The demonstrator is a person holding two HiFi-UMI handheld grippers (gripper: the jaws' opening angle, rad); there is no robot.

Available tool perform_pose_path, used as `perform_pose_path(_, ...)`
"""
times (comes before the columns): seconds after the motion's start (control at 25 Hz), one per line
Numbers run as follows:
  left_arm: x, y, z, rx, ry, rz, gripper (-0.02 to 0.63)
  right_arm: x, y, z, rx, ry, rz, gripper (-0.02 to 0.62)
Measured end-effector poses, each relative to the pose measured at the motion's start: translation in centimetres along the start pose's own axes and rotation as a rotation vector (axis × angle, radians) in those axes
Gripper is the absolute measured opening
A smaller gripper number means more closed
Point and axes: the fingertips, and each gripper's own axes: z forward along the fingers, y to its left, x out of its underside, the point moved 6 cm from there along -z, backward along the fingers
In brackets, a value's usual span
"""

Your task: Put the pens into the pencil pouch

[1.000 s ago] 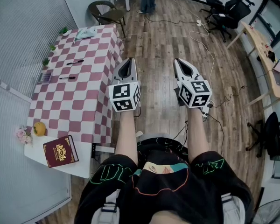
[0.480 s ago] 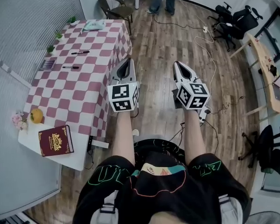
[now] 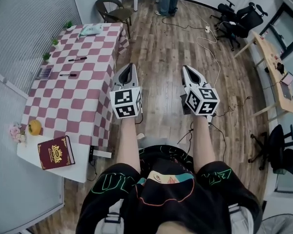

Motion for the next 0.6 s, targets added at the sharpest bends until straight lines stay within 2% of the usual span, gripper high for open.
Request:
perform_pose_path(0.28, 0.7, -2.1, 3.4, 0.056, 0.063, -0.01, -0.005, -0.7, -3.2, -0.6, 0.075, -0.011, 0.02, -0.002)
perform_pose_path(0.6, 2.3, -1.2, 8.1, 0.092, 0.1, -0.01, -0.005, 1.7, -5.0, 3.5, 0.079, 0.021, 0.058, -0.002)
